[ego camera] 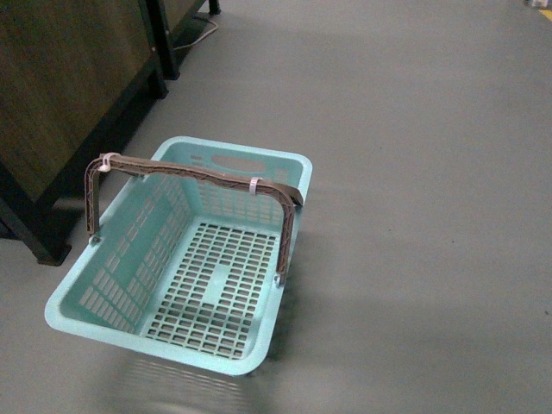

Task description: Pick mango and avocado into basket

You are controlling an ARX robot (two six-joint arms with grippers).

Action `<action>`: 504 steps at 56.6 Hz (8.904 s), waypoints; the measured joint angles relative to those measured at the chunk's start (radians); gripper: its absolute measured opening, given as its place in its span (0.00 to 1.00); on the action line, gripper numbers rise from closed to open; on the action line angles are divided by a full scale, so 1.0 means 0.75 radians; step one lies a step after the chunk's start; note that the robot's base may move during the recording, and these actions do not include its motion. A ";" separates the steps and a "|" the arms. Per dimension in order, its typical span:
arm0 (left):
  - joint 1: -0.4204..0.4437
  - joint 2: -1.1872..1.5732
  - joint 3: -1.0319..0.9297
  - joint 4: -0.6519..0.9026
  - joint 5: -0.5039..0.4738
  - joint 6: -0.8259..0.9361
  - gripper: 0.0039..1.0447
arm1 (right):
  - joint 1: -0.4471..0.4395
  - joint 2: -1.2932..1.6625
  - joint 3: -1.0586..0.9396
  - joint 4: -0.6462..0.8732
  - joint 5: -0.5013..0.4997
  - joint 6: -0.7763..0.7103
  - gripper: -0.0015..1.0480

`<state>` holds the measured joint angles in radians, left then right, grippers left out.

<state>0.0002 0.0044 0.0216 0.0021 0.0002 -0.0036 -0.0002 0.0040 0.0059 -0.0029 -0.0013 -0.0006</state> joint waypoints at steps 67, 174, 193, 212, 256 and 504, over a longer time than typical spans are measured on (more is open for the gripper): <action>0.043 1.556 0.334 0.591 0.254 -0.951 0.93 | 0.000 0.000 0.000 0.000 0.000 0.000 0.93; -0.268 2.497 1.162 0.387 -0.263 -1.952 0.06 | 0.000 0.000 0.000 0.000 0.000 0.000 0.93; -0.156 1.815 0.993 0.158 -0.173 -2.006 0.06 | 0.000 0.000 0.000 0.000 0.000 0.000 0.93; -0.231 1.273 0.961 -0.192 -0.207 -2.039 0.06 | 0.000 0.000 0.000 0.000 0.000 0.000 0.93; -0.232 1.260 0.968 -0.198 -0.215 -2.015 0.06 | 0.000 0.000 0.000 0.000 0.000 0.000 0.93; -0.239 1.259 0.975 -0.202 -0.215 -2.008 0.06 | 0.001 0.001 0.002 0.001 0.003 0.000 0.93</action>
<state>-0.1787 0.9485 0.7525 -0.1497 -0.1608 -1.5097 0.0006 0.0044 0.0071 -0.0021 0.0006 -0.0006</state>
